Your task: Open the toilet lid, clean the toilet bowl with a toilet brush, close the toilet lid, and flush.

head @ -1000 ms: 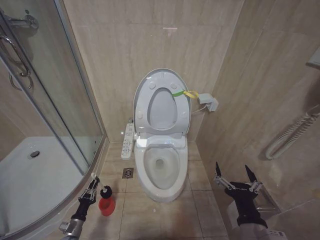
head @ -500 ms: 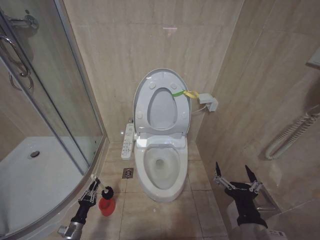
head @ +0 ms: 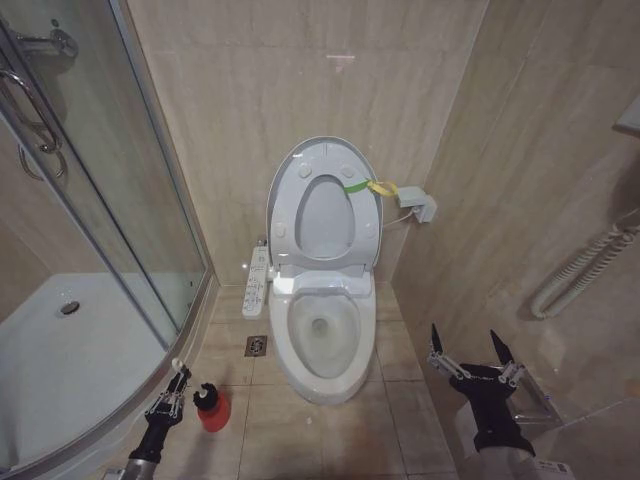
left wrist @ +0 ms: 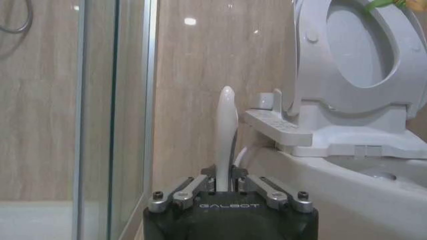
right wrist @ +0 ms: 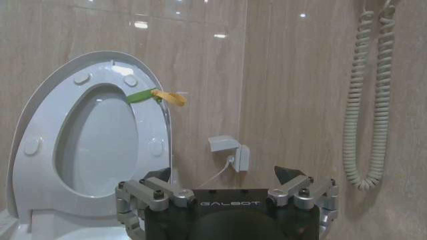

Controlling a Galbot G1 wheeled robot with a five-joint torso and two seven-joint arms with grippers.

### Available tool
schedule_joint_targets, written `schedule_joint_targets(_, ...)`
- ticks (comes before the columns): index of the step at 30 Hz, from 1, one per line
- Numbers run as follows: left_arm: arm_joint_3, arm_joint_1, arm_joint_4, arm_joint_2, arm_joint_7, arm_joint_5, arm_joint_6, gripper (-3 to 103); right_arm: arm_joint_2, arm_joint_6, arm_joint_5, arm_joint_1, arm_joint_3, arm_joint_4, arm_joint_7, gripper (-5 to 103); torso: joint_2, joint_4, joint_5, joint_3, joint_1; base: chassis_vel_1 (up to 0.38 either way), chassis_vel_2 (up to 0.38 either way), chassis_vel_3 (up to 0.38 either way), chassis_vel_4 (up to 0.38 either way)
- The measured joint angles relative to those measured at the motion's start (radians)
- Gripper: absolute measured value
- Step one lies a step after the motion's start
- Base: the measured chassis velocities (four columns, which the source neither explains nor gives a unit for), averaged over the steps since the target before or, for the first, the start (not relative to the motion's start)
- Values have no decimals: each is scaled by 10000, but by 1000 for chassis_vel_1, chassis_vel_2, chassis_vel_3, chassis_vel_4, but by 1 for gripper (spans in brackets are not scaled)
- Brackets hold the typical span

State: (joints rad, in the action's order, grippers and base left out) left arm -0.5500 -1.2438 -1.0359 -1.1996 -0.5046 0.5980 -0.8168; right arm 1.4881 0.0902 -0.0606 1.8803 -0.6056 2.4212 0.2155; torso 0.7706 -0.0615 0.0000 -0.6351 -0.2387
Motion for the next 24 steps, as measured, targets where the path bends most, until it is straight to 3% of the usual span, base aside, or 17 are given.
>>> schedule_joint_targets(24, -23, 134, 472, -18, -131, 18, 2, 15, 0, 0, 0, 0, 0, 0, 0, 100, -416, 0, 0, 235, 183, 0, 0, 0, 0)
